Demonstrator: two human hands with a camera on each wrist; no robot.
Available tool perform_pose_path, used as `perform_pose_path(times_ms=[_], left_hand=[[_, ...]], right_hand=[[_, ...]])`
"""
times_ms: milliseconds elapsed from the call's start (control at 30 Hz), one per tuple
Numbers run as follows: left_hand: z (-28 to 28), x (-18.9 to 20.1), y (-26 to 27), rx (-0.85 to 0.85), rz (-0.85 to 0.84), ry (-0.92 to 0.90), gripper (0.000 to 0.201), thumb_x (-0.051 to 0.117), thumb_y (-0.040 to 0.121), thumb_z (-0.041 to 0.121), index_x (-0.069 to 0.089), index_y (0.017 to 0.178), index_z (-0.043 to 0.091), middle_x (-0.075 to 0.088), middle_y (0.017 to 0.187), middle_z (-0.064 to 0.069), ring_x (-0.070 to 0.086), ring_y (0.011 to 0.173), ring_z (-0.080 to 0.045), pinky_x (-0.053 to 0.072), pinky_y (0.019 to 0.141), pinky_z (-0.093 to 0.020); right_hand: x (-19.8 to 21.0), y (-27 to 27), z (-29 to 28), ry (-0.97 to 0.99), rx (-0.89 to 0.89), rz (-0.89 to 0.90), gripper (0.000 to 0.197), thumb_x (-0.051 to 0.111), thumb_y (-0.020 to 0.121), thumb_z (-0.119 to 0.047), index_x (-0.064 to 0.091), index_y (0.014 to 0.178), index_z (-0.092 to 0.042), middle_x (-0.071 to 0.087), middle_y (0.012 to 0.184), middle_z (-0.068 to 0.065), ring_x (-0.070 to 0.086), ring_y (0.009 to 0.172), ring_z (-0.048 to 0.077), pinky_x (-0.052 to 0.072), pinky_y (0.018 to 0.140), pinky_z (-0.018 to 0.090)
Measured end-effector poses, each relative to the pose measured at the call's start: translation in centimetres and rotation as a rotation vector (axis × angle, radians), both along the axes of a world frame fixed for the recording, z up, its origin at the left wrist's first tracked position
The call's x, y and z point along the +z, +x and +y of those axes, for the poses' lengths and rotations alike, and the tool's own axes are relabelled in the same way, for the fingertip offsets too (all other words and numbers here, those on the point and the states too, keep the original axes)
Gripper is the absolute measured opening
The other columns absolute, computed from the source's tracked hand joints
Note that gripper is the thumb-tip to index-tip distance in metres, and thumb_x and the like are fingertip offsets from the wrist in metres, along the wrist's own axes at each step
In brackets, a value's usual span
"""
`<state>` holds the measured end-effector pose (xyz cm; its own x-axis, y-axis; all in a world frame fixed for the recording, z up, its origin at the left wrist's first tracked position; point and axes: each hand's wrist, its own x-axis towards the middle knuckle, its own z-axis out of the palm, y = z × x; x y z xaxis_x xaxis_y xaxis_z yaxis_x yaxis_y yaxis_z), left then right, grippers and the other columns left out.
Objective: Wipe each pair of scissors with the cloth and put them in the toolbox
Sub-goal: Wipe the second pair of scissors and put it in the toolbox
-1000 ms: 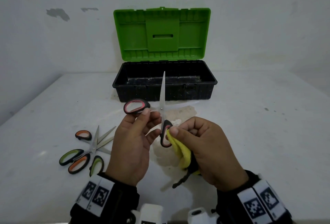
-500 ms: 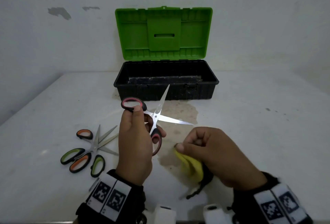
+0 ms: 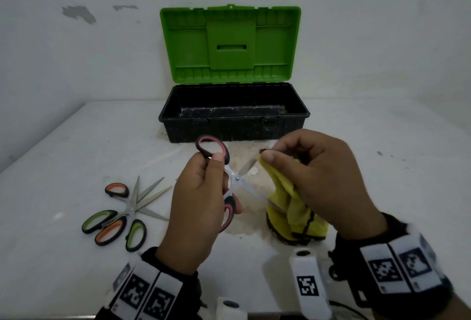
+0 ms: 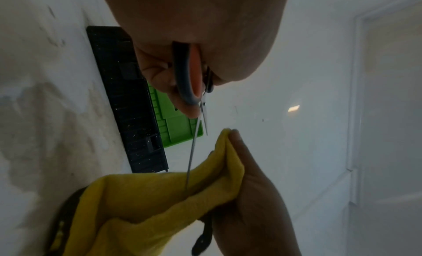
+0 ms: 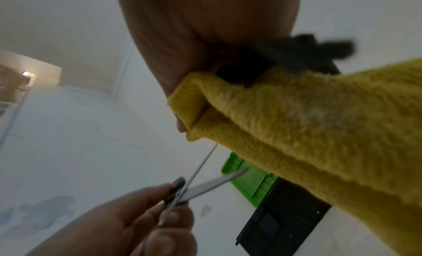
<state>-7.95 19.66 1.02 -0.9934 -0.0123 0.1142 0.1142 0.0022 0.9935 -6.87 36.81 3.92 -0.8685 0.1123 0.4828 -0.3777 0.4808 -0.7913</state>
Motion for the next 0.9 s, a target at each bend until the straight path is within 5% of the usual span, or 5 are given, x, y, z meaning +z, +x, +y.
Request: perform_pose_path(times_ms=[233,367,567,767,900], left_hand=[[0.3,0.0,0.1,0.011,0.025,-0.006,0.033,0.039,0.104,0.033,0.054,0.078,0.018,0.045,0.073,-0.014,0.055,0.060,-0.038,0.042,0.040,-0.015],[0.1,-0.4,0.0,0.035,0.041,-0.017,0.037,0.040,0.103,0.034,0.050,0.077,0.010,0.044,0.068,-0.011,0.056,0.056,-0.034,0.047,0.044,-0.019],[0.2,-0.5,0.3,0.046,0.071,-0.017,0.037,0.040,0.103,0.033,0.049,0.070,0.021,0.045,0.054,0.006,0.057,0.049,-0.020,0.048,0.044,-0.020],[0.3,-0.2,0.2,0.028,0.090,-0.048,0.037,0.041,0.103,0.033,0.050,0.067,0.027,0.037,0.056,0.001,0.047,0.048,-0.023,0.049,0.044,-0.022],[0.1,-0.1,0.4,0.043,0.106,-0.065,0.035,0.040,0.103,0.032,0.052,0.074,0.018,0.038,0.060,-0.009,0.054,0.056,-0.047,0.046,0.042,-0.019]], right_hand=[[-1.7,0.1,-2.6,0.219,0.033,0.065,0.010,0.078,0.079,-0.034,0.077,0.081,-0.024,0.067,0.076,-0.016,0.062,0.076,0.005,0.048,0.068,0.013],[-2.6,0.2,-2.8,0.320,0.045,0.074,0.014,0.073,0.082,-0.036,0.078,0.087,-0.024,0.070,0.082,-0.014,0.062,0.080,0.003,0.052,0.073,0.023],[-2.6,0.7,-3.1,0.341,0.050,0.076,0.010,0.074,0.084,-0.032,0.077,0.089,-0.025,0.073,0.083,-0.015,0.064,0.078,0.001,0.054,0.073,0.015],[-2.2,-0.2,-2.7,0.203,-0.078,0.029,0.009,0.076,0.082,-0.034,0.074,0.081,-0.024,0.066,0.072,-0.020,0.062,0.079,0.001,0.047,0.066,0.008],[-2.2,0.2,-3.3,0.220,-0.035,-0.003,0.013,0.075,0.081,-0.035,0.073,0.080,-0.023,0.065,0.071,-0.019,0.061,0.080,0.002,0.048,0.067,0.009]])
